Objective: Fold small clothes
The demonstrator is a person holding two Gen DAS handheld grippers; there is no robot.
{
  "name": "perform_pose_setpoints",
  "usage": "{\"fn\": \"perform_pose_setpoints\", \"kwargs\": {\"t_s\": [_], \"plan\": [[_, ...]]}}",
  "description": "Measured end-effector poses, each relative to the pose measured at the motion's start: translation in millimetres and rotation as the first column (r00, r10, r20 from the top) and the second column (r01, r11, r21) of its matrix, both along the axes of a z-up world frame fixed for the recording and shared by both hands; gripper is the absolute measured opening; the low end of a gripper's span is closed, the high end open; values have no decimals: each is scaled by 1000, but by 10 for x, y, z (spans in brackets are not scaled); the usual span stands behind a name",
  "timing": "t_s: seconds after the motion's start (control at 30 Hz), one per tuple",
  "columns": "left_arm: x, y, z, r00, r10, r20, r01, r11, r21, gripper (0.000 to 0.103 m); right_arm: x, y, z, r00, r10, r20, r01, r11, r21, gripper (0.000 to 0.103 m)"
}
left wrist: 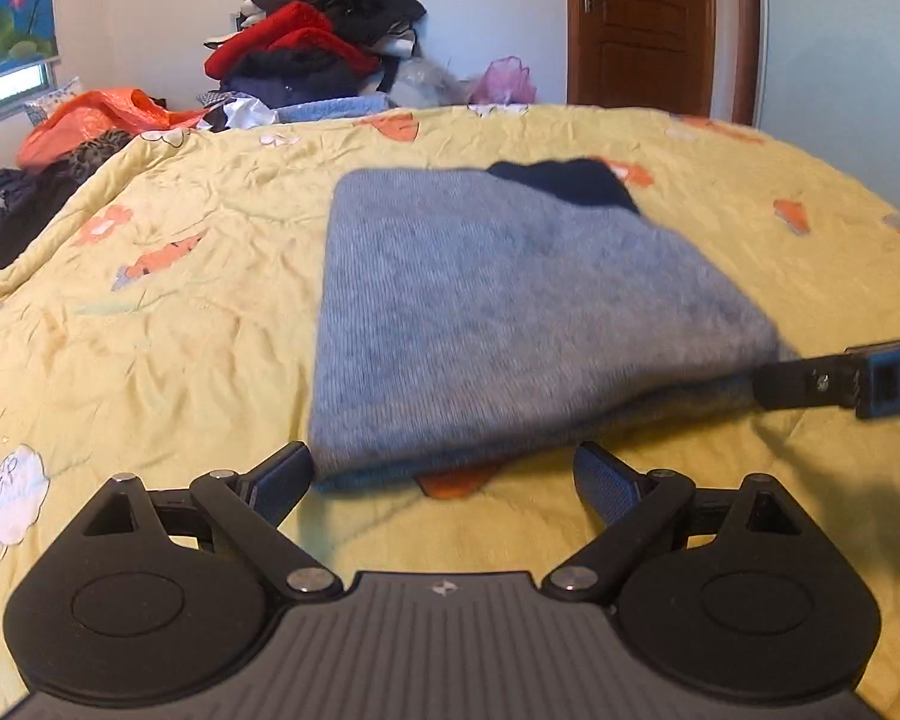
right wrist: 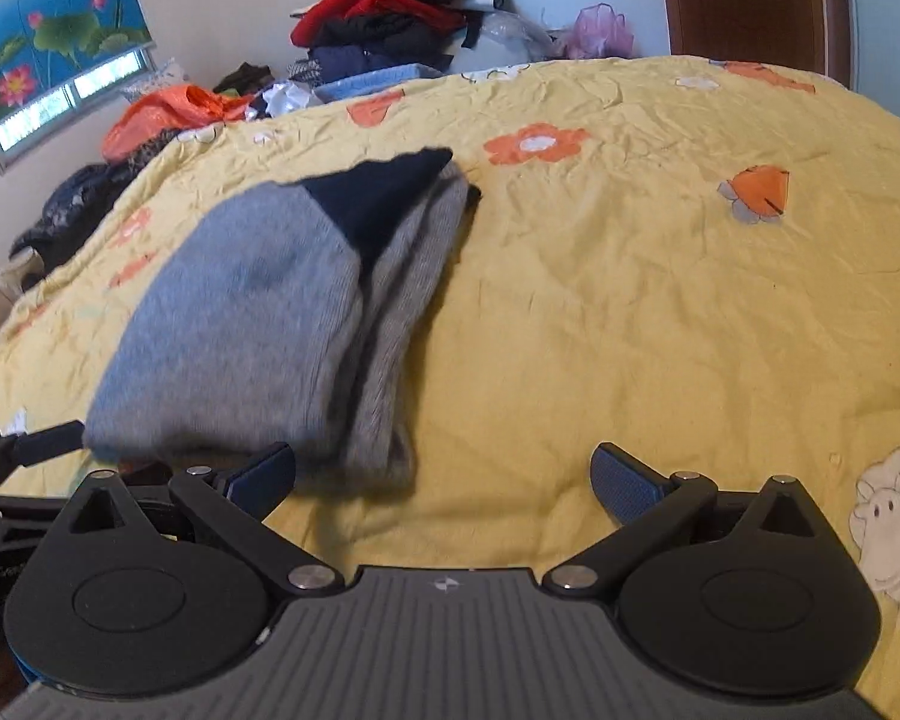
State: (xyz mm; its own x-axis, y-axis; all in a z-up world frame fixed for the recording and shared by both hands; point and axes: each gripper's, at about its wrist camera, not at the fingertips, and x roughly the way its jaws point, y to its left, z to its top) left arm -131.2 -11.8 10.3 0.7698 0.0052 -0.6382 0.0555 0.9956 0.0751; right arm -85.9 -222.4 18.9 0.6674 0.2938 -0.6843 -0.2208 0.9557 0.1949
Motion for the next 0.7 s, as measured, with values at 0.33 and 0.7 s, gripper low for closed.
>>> {"fn": "perform_pose_setpoints", "kwargs": {"t_s": [0.33, 0.7], "plan": [[149, 186, -115, 997, 73, -38, -75, 994, -73, 103, -80, 420, -144, 998, 33, 60, -19, 978, -209, 103], [130, 204, -116, 997, 73, -38, -76, 994, -74, 103, -69, 508, -127, 999, -32, 34, 38, 976, -213, 103]]}}
